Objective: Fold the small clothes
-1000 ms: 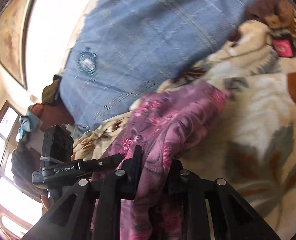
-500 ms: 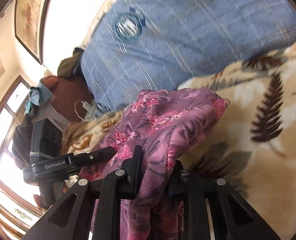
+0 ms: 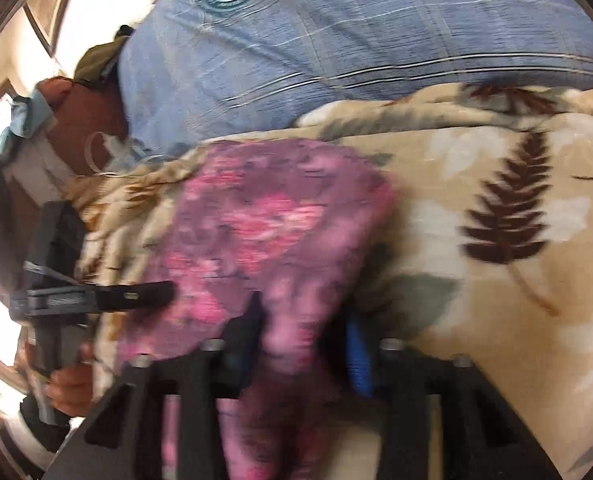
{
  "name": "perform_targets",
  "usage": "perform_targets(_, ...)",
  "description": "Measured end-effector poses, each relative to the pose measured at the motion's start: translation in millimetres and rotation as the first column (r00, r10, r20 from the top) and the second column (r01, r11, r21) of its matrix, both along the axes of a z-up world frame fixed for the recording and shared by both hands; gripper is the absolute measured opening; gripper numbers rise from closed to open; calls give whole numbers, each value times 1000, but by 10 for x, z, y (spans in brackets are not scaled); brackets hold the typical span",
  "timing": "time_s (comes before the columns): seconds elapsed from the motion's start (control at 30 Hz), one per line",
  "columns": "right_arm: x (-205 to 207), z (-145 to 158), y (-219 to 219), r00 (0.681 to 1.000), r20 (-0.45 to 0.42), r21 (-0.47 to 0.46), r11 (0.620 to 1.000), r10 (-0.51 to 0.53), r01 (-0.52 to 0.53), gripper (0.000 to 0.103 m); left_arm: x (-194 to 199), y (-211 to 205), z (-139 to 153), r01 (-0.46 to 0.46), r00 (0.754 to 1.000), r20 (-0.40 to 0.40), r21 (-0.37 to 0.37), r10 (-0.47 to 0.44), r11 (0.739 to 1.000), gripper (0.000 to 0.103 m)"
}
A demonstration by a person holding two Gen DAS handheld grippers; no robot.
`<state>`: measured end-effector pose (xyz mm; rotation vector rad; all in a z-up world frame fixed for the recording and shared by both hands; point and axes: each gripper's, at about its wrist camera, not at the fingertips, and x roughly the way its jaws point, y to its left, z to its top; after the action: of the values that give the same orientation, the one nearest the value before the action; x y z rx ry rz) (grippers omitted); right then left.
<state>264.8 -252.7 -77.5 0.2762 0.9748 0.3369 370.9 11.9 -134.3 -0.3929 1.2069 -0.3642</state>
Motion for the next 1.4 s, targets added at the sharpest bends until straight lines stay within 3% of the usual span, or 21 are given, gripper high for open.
perform_targets(0.23,-168,90,-4,998,-14,-26,998,-63,62,67,-188,-67,180,-31,999,31,86,29,996,75)
perform_targets(0.27,-220,101,-10,997,-18,-25,997,-70,70,68,-318,-91,268,-38,997,67,153,28,988,76)
perform_targets(0.33,-399,70,-44,995,-39,-34,995,-96,94,78,-507,-121,358,-50,991,132,236,19,970,78)
perform_targets(0.37,-522,41,-78,993,-45,-27,994,-111,110,82,-666,-151,391,-68,982,187,312,9,948,79)
perform_targets(0.47,-785,-3,-111,990,8,-26,990,-139,139,87,-943,-202,348,-89,973,229,398,-5,913,85)
perform_targets(0.53,-895,-26,-43,988,17,-74,985,-157,157,92,-1064,-193,276,-82,978,207,366,4,927,86)
perform_targets(0.63,-902,-32,75,987,-12,-131,979,-159,156,103,-1150,-138,50,-76,994,93,270,53,960,86)
perform_targets(0.67,-905,-27,107,987,-10,-146,976,-162,159,103,-1209,-128,27,-102,989,132,263,69,960,87)
perform_targets(0.8,-964,-16,129,984,21,-175,969,-175,176,103,-1347,-283,83,-118,981,190,382,47,917,87)
perform_targets(0.9,-1035,102,150,969,-29,-250,941,-244,229,102,-1481,-392,176,-117,975,219,436,20,892,84)
perform_targets(1.0,-1272,308,251,977,21,-281,936,-214,211,103,-1698,-490,326,-153,961,275,466,22,872,84)
perform_targets(1.13,-1645,447,481,990,43,-402,904,-137,143,103,-2076,-612,432,-141,957,289,461,2,876,84)
perform_targets(1.4,-2155,643,575,981,155,-413,894,-116,171,103,-2507,-772,546,-85,952,299,458,-63,885,84)
